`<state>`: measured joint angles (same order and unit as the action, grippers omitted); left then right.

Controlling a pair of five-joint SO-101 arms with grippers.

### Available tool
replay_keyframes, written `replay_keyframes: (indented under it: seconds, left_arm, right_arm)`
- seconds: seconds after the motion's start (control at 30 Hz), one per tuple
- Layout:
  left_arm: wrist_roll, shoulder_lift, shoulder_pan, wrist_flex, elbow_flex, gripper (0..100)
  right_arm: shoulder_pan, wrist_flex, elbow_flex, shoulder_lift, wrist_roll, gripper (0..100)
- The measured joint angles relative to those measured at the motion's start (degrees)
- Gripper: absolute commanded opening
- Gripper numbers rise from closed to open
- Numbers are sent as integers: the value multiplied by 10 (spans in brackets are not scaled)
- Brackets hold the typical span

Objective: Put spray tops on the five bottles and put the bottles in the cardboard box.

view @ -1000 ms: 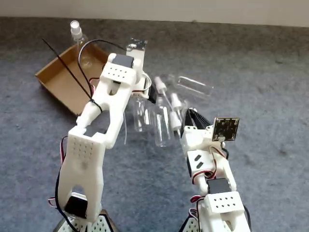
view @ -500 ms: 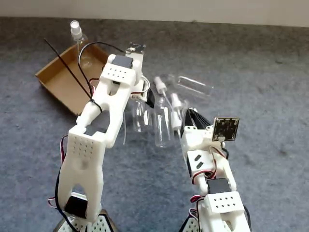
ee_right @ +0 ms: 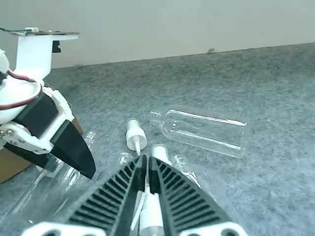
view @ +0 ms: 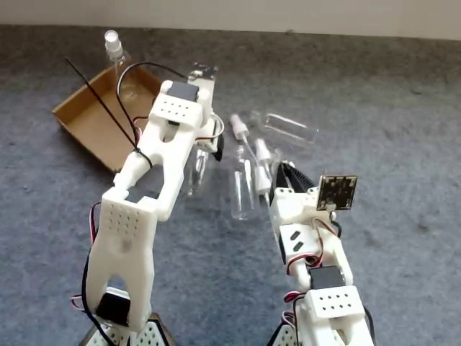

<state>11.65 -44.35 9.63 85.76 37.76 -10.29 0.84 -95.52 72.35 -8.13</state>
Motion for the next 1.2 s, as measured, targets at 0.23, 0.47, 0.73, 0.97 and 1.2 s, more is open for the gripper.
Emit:
replay_keyframes:
  seconds: [0.23, 0.47, 0.73, 0.97, 1.2]
  left_arm:
    - [-1, 0, 33, 63, 45, 140]
    - [-1, 18, 52, 134, 121, 140]
    - [-1, 153, 52, 140, 54, 143]
    - [-145, 259, 51, 143, -42, 145]
    - [-154, 265, 55, 140, -90, 287]
  right_arm:
    - [0, 0, 0, 0, 0, 9]
    - [0, 0, 0, 0, 0, 9]
    - [0, 0, 0, 0, 0, 9]
    - [0, 0, 0, 0, 0, 9]
    - [0, 0, 0, 0, 0, 9]
